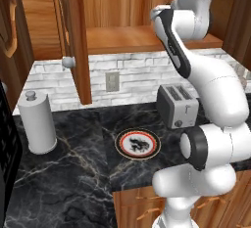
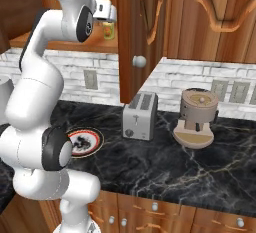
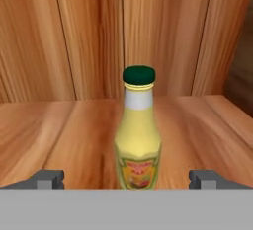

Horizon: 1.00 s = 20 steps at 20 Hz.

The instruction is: Move the hot dog bun to the plate on the dining table and place the condiment next to that plate. Then navigate to the fridge and take the sausage and place it on the plate as well.

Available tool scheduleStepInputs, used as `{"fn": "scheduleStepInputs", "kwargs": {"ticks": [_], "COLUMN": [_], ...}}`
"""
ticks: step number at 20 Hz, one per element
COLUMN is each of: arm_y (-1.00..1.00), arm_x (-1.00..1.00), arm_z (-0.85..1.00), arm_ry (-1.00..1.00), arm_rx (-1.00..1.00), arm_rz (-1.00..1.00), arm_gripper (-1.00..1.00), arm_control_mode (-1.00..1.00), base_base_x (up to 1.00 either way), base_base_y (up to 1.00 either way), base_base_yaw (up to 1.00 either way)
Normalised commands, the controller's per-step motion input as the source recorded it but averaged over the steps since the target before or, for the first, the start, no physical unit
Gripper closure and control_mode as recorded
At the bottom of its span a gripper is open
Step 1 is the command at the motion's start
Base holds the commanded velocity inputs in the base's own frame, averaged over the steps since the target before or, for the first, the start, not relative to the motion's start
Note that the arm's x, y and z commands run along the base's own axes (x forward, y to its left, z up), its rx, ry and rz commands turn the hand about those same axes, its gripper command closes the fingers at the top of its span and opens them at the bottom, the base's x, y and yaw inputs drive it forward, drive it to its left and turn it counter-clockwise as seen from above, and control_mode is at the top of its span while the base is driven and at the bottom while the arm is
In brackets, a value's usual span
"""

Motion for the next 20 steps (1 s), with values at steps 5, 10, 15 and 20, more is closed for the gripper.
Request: {"fn": "scheduleStepInputs", "kwargs": {"ticks": [5, 10, 15, 20], "arm_y": [-0.05, -0.05, -0.06, -0.03], "arm_x": [0.5, 0.39, 0.32, 0.15], "arm_z": [0.1, 0.0, 0.0, 0.0], "arm_ry": [-0.02, 0.0, 0.0, 0.0], "arm_rx": [0.0, 0.0, 0.0, 0.0], "arm_rz": [0.0, -0.01, -0.01, 0.0], "arm_gripper": [-1.0, -1.0, -1.0, -1.0], "arm_control_mode": [-1.0, -1.0, -1.0, -1.0], "base_base_x": [0.0, 0.0, 0.0, 0.0], "base_base_y": [0.0, 0.0, 0.0, 0.0], "base_base_yaw": [0.0, 0.0, 0.0, 0.0]}}
